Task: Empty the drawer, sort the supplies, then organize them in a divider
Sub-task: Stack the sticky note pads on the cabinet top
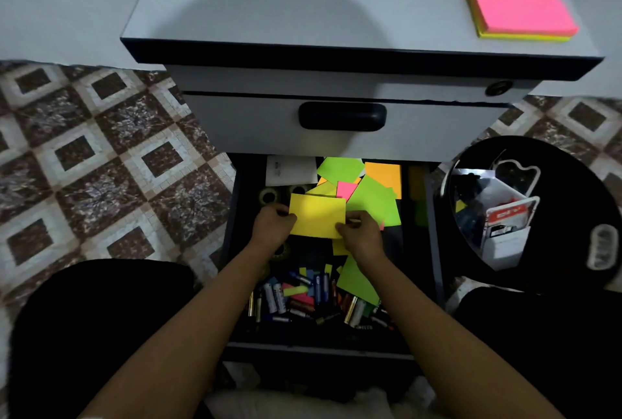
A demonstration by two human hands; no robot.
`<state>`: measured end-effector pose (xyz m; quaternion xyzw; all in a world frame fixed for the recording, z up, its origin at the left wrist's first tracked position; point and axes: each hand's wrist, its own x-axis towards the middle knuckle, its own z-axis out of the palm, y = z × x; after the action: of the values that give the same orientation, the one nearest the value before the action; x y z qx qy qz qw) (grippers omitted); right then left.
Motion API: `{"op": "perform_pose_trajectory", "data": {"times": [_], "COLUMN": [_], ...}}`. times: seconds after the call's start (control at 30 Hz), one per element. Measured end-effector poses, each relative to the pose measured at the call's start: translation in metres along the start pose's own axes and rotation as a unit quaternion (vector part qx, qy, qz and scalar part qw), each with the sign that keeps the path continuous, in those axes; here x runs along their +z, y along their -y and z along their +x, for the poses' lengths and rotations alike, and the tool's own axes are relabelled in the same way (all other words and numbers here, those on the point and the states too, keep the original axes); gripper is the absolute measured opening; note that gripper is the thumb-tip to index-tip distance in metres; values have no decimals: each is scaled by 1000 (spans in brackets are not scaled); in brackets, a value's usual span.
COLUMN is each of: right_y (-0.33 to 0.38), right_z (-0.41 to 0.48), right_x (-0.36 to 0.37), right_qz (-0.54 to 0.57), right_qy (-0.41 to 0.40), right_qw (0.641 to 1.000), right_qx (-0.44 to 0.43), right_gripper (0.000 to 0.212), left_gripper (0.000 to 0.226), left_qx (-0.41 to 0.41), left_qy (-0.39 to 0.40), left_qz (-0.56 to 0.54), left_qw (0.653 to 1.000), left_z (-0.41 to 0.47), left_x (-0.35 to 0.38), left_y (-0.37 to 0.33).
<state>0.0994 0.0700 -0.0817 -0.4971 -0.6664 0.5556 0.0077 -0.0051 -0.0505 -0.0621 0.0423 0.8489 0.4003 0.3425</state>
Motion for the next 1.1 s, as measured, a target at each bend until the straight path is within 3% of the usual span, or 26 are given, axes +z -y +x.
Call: {"op": "perform_pose_trajectory", "data": {"times": [0.07,0.17,0.23,0.37,0.6,0.73,0.9,1.1], "right_y": [-8,-14,-17,-18,-16,-14,-16,-8], "right_z": [-5,-10,-6,2,21,21,18,-14], "right_x": [-3,-10,-16,-29,-37,-38,-43,-35], "right_qz": [-8,-111,-209,-335,-431,-445,-431,-357], "right_qy": [10,9,-25,-82,-30,-8,7,-79], "right_qw": [1000,991,969,926,880,872,876,891], "right_qx": [-18,-76,-130,-155,-197,-202,-214,-269], "right_gripper": [29,30,35,54,71,68,42,33], "left_gripper": [14,10,12,25,27,27,28,24], "left_qx": [-13,-32,-43,-50,-54,-62,-74,-106], "left_qy": [12,23,20,8,12,7,11,37], "left_qz": [-23,-45,-56,-75,-97,-106,-126,-193], "left_qw": [1000,998,997,996,994,992,989,975], "left_z": [-4,-9,-11,-11,-11,-10,-11,-16], "left_x": [0,0,-1,-3,-1,1,3,7], "left_y": [2,8,13,18,19,21,23,21]}}
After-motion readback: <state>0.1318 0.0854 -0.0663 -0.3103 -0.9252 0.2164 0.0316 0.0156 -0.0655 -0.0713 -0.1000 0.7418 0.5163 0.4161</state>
